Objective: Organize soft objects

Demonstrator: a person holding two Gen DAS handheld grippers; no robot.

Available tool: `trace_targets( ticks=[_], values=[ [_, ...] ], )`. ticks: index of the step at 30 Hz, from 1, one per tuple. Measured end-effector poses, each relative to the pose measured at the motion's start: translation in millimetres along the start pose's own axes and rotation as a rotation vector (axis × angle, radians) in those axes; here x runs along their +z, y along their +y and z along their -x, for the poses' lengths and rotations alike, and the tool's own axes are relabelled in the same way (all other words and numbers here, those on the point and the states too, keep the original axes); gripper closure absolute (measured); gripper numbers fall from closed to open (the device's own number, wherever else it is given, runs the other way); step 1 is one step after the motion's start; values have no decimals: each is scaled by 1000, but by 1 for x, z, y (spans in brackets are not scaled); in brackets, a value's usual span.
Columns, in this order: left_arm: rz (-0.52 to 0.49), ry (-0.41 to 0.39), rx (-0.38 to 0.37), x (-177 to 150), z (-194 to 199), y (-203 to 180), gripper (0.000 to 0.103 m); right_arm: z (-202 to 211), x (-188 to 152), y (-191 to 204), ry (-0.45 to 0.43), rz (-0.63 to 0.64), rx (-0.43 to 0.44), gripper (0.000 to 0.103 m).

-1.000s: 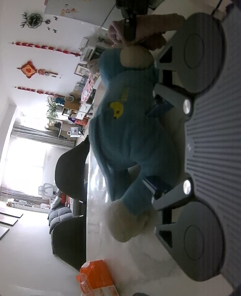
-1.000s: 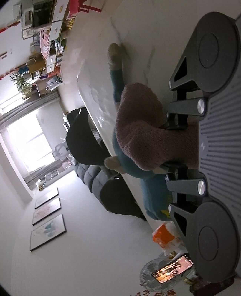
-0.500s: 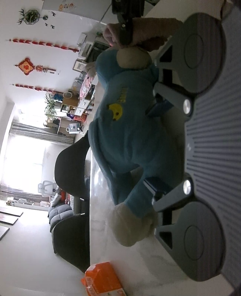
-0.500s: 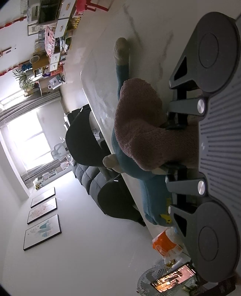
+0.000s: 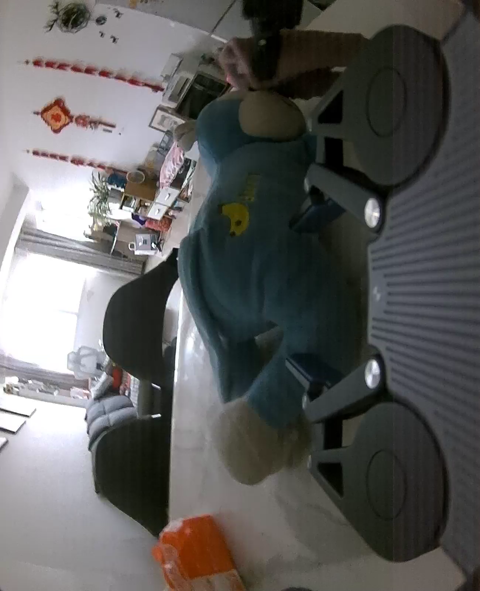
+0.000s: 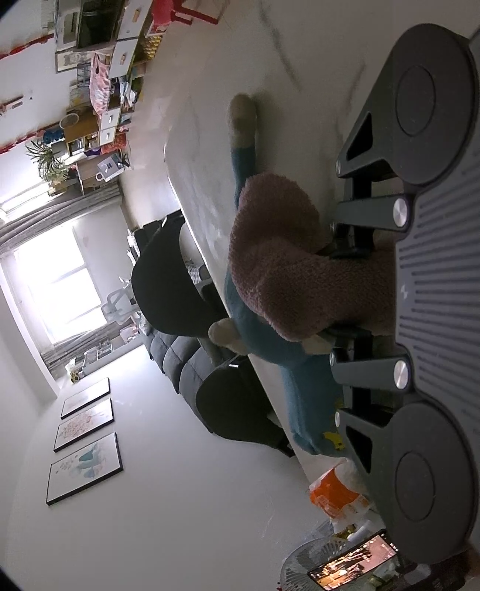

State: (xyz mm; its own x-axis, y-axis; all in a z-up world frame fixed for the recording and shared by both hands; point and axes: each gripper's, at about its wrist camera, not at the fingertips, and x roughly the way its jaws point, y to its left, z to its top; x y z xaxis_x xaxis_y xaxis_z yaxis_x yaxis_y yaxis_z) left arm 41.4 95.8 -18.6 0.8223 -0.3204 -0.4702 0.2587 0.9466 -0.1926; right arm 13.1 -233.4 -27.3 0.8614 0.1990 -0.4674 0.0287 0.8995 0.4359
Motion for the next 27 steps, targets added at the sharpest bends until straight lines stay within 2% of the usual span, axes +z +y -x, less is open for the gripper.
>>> trace_targets(
  ticks=[6,17,21,27],
  values=[
    [53,17,-8,-8,7,4,27,14,-6,-10,-1,-9,-32,66],
    [30,39,-32,-20,12,-10,22,24,-21,-8,38,18,-32,66],
    [14,41,-37,-21,14,-15,21,23,-18,-7,34,62,-104,66],
    [3,56,-34,-18,10,-27,18,5,-1,-28,50,66,-192,66]
  ],
)
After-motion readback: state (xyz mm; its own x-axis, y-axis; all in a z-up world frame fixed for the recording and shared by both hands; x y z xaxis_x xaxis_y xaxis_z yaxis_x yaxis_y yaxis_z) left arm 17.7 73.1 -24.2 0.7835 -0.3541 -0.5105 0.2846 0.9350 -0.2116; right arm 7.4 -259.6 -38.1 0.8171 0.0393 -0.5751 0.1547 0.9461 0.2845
